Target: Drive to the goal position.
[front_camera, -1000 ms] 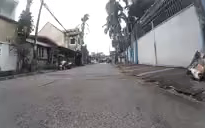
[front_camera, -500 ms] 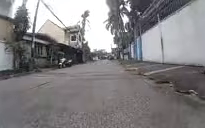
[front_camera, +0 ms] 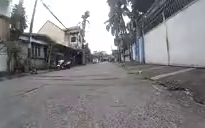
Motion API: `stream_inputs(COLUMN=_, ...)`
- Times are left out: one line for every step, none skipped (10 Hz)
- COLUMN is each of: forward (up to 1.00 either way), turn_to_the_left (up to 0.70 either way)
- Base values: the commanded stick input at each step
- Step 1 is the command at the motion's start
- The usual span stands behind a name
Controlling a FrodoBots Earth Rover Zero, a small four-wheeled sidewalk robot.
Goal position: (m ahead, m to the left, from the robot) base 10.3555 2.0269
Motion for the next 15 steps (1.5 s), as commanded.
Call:
stream_inputs(forward=1.00, turn_to_the_left=0.01)
stream_inputs(forward=1.00, turn_to_the_left=0.01)
stream_inputs(forward=1.00, turn_to_the_left=0.01)
stream_inputs(forward=1.00, turn_to_the_left=0.01)
stream_inputs(forward=1.00, turn_to_the_left=0.01)
stream_inputs(forward=1.00, turn_to_the_left=0.01)
stream_inputs(forward=1.00, turn_to_the_left=0.01)
stream_inputs(forward=1.00, turn_to_the_left=0.01)
stream_inputs(forward=1.00, turn_to_the_left=-0.39)
stream_inputs(forward=1.00, turn_to_the_left=-0.39)
stream_inputs(forward=1.00, turn_to_the_left=-0.38)
stream_inputs(forward=1.00, turn_to_the_left=-0.32)
stream_inputs(forward=1.00, turn_to_the_left=-0.02)
stream_inputs(forward=1.00, turn_to_the_left=0.01)
stream_inputs(forward=1.00, turn_to_the_left=0.01)
